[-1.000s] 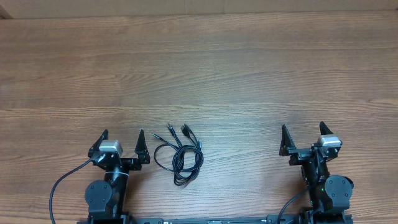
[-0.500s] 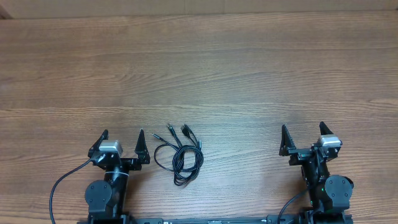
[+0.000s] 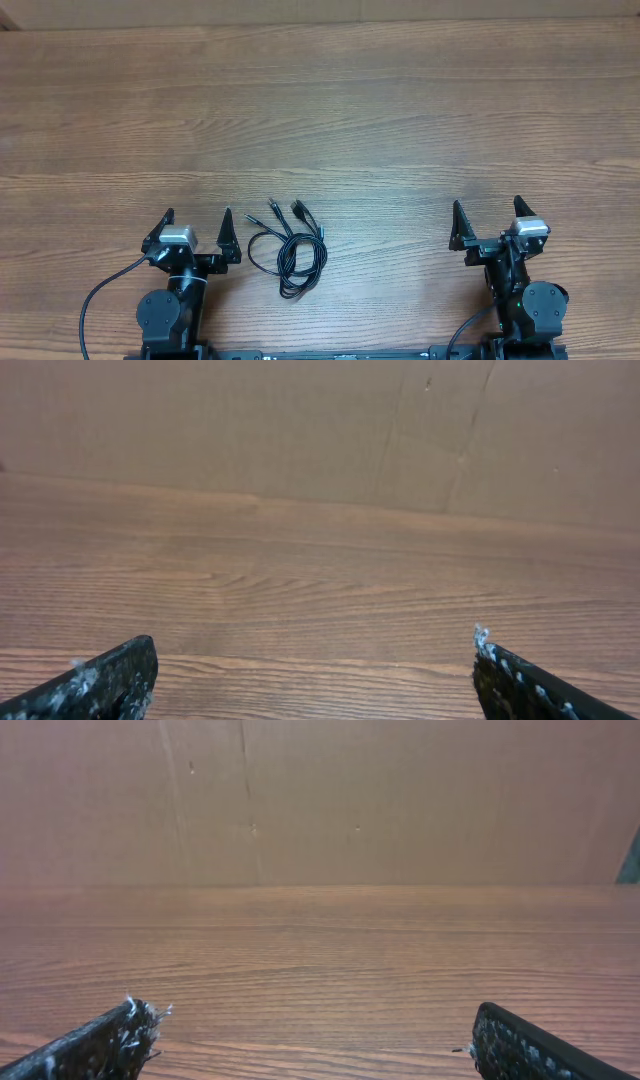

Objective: Untangle cables

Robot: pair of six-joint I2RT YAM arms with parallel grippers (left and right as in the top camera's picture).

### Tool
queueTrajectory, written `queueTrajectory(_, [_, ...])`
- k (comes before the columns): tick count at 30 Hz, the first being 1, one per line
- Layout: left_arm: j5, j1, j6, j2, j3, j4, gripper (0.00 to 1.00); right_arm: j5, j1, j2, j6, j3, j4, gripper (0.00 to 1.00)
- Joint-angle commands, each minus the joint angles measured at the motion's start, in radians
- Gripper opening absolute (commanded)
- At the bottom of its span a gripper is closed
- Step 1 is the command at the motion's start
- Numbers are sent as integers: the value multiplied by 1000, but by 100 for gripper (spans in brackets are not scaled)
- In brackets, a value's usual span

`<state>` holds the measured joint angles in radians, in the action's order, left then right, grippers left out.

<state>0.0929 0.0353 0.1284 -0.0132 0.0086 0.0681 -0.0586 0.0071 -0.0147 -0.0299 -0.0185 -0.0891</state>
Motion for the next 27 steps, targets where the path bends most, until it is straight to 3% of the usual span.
queueTrajectory(1, [5, 5, -9, 8, -4, 3, 100, 13, -3, 11, -4, 10, 7, 100])
queueTrajectory(27, [38, 5, -47, 8, 39, -26, 100, 13, -3, 11, -4, 10, 7, 100])
